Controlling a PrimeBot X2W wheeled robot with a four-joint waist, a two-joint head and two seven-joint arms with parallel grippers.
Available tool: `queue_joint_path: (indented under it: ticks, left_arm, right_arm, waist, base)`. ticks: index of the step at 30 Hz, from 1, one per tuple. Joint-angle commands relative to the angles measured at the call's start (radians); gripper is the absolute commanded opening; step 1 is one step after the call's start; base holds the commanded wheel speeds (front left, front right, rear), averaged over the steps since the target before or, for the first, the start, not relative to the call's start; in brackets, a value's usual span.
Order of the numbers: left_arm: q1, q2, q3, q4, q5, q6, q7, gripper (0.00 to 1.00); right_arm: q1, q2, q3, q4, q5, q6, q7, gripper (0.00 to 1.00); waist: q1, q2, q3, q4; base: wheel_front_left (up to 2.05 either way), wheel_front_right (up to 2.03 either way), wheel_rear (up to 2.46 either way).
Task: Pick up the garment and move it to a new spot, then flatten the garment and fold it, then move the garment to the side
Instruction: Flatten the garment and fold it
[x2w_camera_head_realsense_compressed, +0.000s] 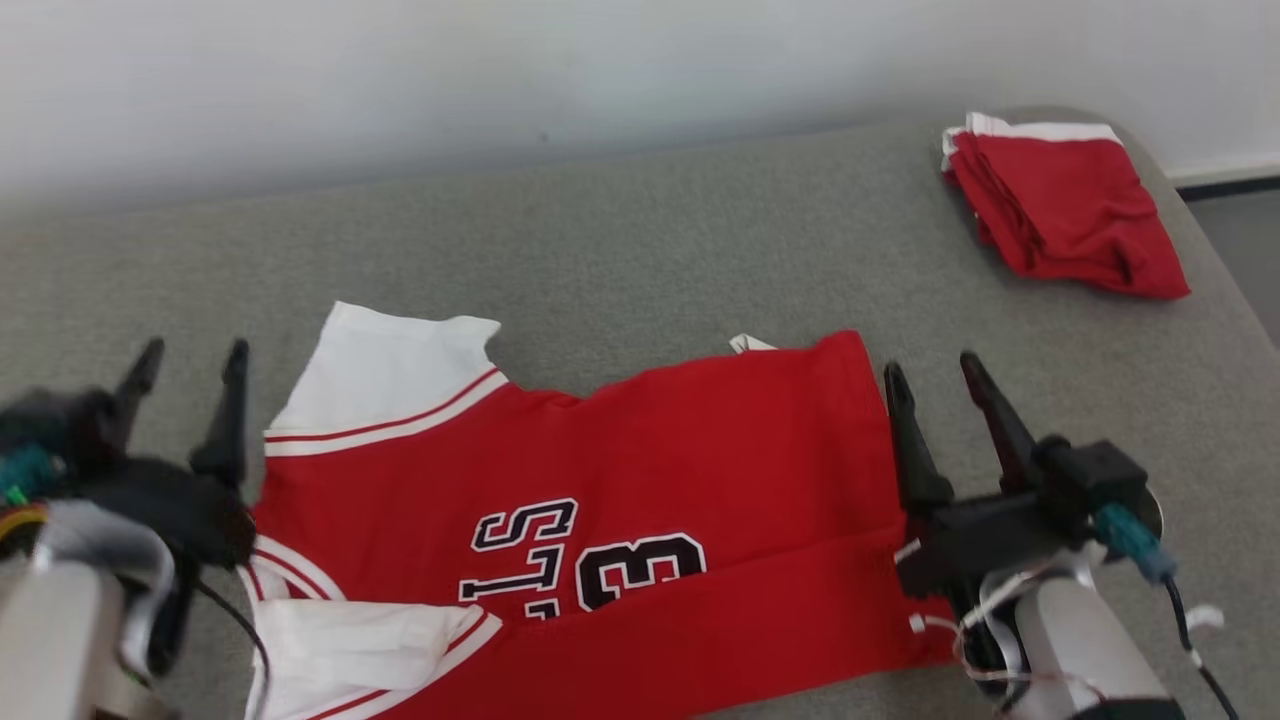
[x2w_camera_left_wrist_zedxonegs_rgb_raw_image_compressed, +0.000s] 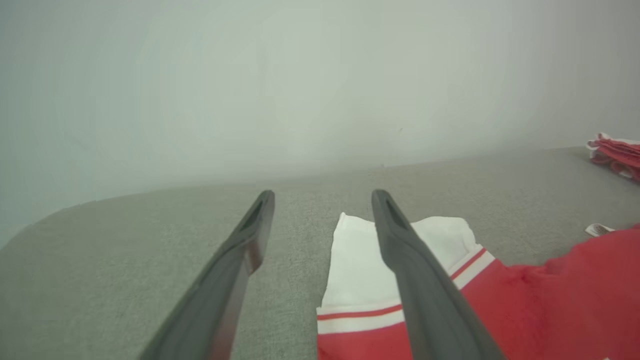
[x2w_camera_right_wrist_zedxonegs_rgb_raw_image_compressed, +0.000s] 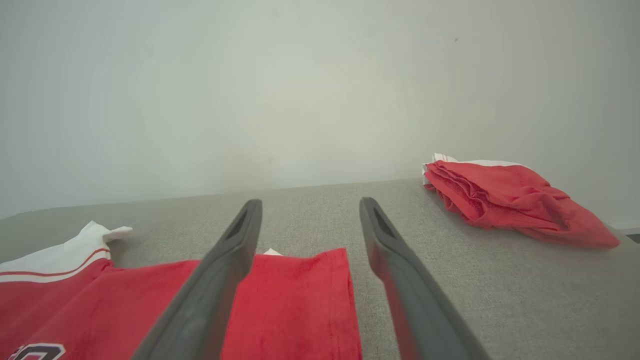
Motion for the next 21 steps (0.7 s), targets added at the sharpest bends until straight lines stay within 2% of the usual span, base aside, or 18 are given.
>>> queue_joint_path:
  ticks: [1,8,12,21]
  left_arm:
    - [-0.042,0.037,-0.007,0.012,-0.039,0.001,0.037,1.0]
    - [-0.23,0.177,-0.132,0.055,-0.223,0.001,0.273,1.0]
    - [-0.316,0.232,-0.229,0.089,-0.294,0.001,0.388,1.0]
    - [-0.408,0.278,-0.329,0.177,-0.357,0.001,0.454,1.0]
  right_arm:
    - [-0.039,0.003,0.005,0.015,-0.004,-0.003,-0.001,1.0]
    - [-0.183,0.02,0.032,0.076,0.007,-0.003,-0.001,1.0]
    - [-0.228,0.031,0.045,0.105,0.014,-0.003,-0.001,1.0]
    - [-0.242,0.042,0.054,0.128,0.015,-0.003,-0.001,1.0]
  waist:
    - [-0.0002,-0.0001,0.065,-0.057]
    - [-0.0002,-0.0001,0.151,-0.108]
    - [-0.0002,-0.0001,0.196,-0.132]
    - [-0.0002,-0.0001,0.229,-0.156]
  base:
    - [0.0,0.0,0.0]
    - [0.0,0.0,0.0]
    - [0.0,0.0,0.0]
    - [0.0,0.0,0.0]
